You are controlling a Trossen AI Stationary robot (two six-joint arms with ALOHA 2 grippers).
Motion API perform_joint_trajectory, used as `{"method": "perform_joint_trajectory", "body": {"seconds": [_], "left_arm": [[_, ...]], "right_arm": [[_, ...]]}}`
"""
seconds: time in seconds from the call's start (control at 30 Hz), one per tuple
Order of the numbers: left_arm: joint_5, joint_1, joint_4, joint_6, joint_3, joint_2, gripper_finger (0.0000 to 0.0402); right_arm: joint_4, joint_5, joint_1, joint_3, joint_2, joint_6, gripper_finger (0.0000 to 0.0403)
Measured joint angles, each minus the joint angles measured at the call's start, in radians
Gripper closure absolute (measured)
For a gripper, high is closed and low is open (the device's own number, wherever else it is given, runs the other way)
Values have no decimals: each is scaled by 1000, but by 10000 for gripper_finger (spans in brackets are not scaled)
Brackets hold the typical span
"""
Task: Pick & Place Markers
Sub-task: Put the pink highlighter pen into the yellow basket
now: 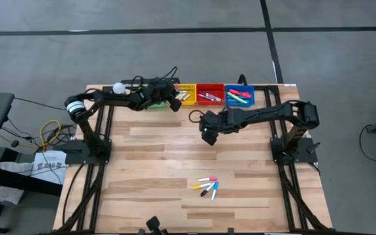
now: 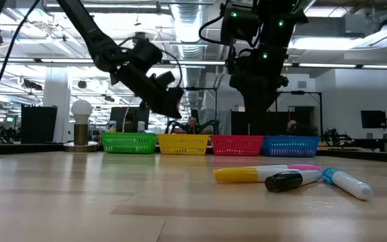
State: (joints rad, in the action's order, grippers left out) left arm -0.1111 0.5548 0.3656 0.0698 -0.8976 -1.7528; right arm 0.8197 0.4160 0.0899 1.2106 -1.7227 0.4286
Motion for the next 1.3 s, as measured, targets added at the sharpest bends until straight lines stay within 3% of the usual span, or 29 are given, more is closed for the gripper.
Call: {"method": "perform_joint_trajectory", "body": {"seconds": [0.9, 1.07, 1.3], "left_arm": [[-20, -1, -60, -159, -1, 1, 264], [84, -31, -167, -242, 0, 90, 255], [182, -112, -220, -234, 76, 341, 260]], "right_arm": [[-35, 5, -37, 0, 3, 38, 165], [-36, 2, -47, 0, 3, 50, 165], [-59, -9, -64, 0, 3, 44, 165]]}}
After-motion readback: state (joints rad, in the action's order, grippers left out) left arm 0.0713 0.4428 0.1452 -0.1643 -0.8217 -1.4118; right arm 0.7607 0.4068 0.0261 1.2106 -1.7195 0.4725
